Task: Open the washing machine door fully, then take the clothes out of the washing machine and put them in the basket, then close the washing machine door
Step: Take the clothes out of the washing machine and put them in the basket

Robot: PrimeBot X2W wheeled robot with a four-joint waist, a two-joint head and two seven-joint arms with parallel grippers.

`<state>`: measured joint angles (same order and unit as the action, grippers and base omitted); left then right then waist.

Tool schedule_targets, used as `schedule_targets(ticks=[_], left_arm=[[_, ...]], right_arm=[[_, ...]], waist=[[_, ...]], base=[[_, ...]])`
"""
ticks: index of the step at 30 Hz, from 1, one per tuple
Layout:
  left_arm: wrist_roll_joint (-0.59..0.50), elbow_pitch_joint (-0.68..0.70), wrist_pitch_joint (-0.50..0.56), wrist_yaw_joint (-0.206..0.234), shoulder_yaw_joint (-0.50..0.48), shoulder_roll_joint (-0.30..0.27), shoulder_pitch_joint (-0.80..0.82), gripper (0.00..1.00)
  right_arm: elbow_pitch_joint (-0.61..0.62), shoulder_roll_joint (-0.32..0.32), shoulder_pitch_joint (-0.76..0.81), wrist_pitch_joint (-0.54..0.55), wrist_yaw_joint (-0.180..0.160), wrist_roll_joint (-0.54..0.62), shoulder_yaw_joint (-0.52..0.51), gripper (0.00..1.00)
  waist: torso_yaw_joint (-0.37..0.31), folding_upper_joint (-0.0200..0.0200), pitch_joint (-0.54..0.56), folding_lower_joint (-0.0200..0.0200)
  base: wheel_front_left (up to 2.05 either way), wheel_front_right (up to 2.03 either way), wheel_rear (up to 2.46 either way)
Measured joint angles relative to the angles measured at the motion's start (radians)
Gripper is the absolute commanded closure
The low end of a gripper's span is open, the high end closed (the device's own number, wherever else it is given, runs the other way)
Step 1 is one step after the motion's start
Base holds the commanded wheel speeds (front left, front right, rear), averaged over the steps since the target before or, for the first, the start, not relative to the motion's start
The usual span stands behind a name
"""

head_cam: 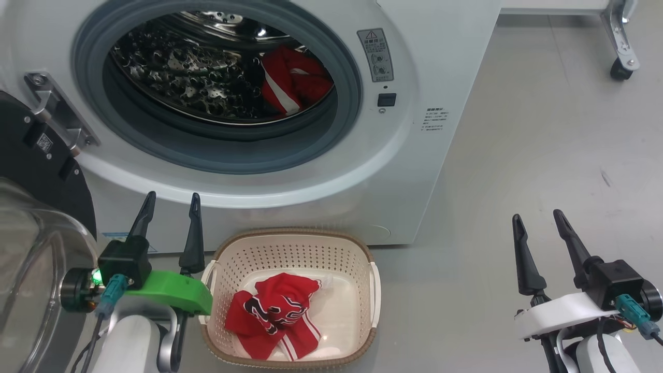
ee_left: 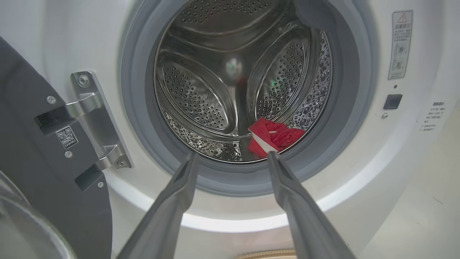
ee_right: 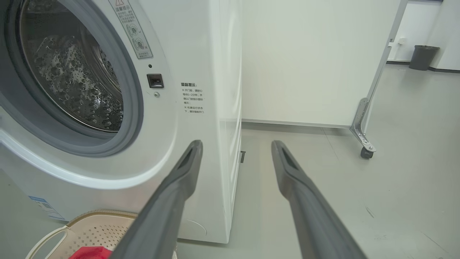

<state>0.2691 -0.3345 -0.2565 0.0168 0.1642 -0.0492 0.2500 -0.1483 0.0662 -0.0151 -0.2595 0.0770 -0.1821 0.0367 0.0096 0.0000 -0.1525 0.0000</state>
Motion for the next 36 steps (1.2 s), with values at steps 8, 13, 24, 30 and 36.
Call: schedule_targets(ticks=[8,13,24,30,36], left_arm=[[-0.015,0.063,0.000,0.006,0.000,-0.008,-0.072,0.00],[-0.015,0.094,0.000,0.010,-0.004,-0.009,-0.099,0.00],[-0.022,0.142,0.000,0.013,0.005,-0.020,-0.143,0.00],[-0.022,0.154,0.000,0.014,0.005,-0.022,-0.158,0.00],[-0.022,0.156,0.002,0.014,0.011,-0.022,-0.159,0.00]], right_arm=[[0.003,-0.003,0.029,0.000,0.000,0.000,0.005,0.00],[0.011,-0.004,0.036,0.000,0.000,0.000,0.008,0.00],[0.021,-0.006,0.052,0.000,-0.008,0.000,0.012,0.00],[0.028,-0.006,0.059,0.000,-0.008,0.000,0.016,0.00],[0.031,-0.007,0.059,0.000,-0.008,0.000,0.018,0.00]], waist=[[0.004,0.0000,0.044,0.0000],[0.000,0.0000,0.055,0.0000],[-0.011,0.0000,0.063,0.0000],[-0.013,0.0000,0.059,0.0000],[-0.015,0.0000,0.055,0.0000]], base=[[0.00,0.00,0.00],[0.00,0.00,0.00],[0.00,0.00,0.00],[0.00,0.00,0.00],[0.00,0.00,0.00]])
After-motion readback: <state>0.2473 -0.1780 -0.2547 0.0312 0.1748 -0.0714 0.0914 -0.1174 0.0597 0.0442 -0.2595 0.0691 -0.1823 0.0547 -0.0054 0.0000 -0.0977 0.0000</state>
